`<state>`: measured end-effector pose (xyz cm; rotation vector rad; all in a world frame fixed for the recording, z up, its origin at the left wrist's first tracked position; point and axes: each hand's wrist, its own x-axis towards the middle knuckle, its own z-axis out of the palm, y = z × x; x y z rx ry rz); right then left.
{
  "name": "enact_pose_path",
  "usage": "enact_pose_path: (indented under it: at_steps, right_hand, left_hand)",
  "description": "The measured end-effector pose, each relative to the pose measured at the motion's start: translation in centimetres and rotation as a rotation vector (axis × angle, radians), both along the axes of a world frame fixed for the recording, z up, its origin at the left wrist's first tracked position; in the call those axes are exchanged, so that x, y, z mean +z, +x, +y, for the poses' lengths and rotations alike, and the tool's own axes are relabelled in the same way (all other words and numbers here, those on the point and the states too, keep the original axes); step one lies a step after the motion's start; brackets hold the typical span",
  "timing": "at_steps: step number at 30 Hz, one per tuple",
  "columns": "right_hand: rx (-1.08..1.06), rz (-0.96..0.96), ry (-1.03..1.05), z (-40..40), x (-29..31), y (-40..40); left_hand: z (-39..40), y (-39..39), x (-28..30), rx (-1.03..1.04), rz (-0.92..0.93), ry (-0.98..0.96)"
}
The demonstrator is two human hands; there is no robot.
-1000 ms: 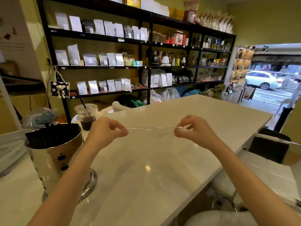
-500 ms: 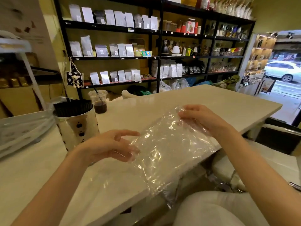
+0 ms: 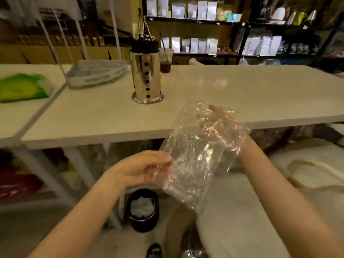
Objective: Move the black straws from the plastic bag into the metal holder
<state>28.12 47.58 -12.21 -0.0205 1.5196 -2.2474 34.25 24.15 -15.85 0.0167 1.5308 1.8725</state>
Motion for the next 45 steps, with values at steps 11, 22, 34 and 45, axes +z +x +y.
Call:
enact_pose_path:
  at_steps: [11,22,34,45]
  right_hand:
    - [0.113,-0.505,-0.129,-5.7,-19.2,10.7]
    - [-0.199,-0.279,0.623,-12.8,-41.4,9.1]
    - [-0.159,0.059,0.819,-18.5,-69.8,-1.1]
    - [0.218,0.343,1.422,-18.6,-76.1,-4.1]
  left_hand:
    - [-2.9,9.8,-15.3,0.604,-0.493,0.025]
    - [-2.6,5.3,-38.7,1.010,-0.436,-0.218]
    - [-8.2,-4.1,-66.4,1.058,-0.105,-0.406]
    - [-9.6,-5.9,-70.2,0.751,-0.375,-0.332]
